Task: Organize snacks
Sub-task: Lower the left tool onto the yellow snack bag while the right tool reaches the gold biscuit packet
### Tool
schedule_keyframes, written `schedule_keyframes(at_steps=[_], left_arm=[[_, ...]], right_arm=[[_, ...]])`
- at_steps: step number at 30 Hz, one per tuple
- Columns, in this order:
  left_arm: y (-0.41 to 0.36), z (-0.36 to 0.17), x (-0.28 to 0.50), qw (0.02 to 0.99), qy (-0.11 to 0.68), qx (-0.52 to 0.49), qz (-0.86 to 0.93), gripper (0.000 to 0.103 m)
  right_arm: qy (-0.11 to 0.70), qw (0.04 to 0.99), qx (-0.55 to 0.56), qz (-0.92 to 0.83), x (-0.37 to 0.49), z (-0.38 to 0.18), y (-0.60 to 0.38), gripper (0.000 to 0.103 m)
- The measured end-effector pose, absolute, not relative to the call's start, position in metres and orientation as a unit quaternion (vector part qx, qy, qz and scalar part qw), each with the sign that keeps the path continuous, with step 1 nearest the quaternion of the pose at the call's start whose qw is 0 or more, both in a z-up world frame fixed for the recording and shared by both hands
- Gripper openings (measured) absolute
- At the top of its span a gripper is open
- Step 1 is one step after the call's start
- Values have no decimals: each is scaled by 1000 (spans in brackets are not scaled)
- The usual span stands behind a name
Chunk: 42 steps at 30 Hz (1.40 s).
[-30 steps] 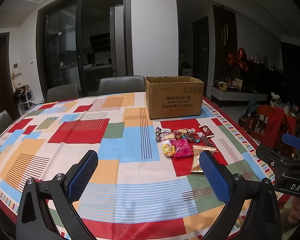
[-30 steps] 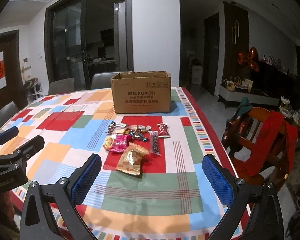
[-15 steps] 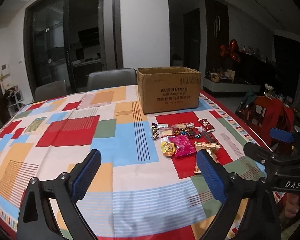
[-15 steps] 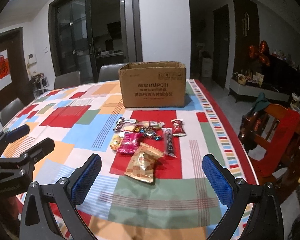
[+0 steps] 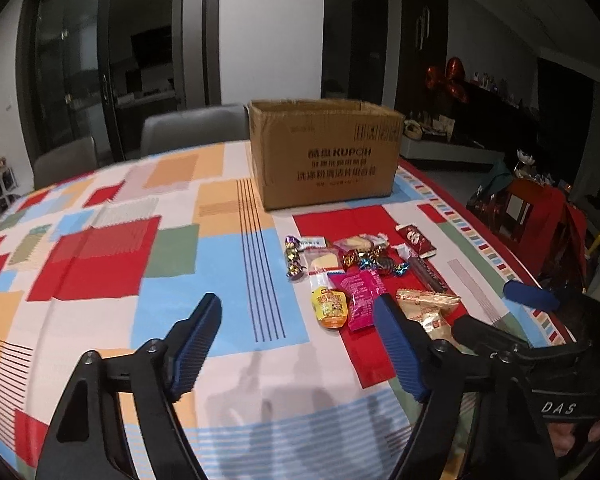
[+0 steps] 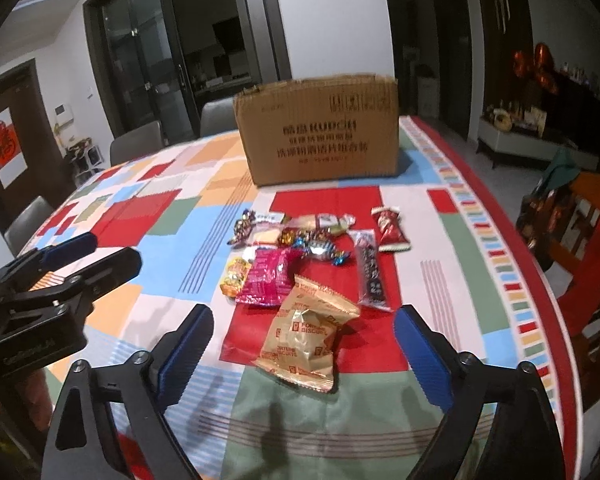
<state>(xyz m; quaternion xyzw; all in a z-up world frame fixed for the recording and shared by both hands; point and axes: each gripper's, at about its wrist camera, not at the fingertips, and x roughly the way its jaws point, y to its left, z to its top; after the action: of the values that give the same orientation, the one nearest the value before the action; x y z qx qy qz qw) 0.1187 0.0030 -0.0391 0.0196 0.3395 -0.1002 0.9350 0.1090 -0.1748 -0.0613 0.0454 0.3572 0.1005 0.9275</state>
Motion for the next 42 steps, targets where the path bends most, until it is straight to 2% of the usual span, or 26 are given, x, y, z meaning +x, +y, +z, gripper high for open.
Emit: schedule_keyframes(at_steps=[10, 20, 25, 35, 42], left_arm=[[-8, -80, 159, 909, 401, 1, -116, 60], [-18, -100, 187, 893, 432, -3, -123, 47], [-20, -109, 198, 882, 453, -24, -132, 40], [-24, -120, 209, 873, 468, -38, -132, 39], [-26, -121, 209, 874, 467, -39, -132, 29]], right_arm=[[416, 899, 94, 104, 138, -94, -184, 74], [437, 885, 108, 114, 152, -105, -182, 66], [449, 878, 117, 117, 158, -111, -182, 59], [460, 869, 131, 128, 165, -118, -181, 55], [457, 870, 131, 133, 167, -118, -183, 47]])
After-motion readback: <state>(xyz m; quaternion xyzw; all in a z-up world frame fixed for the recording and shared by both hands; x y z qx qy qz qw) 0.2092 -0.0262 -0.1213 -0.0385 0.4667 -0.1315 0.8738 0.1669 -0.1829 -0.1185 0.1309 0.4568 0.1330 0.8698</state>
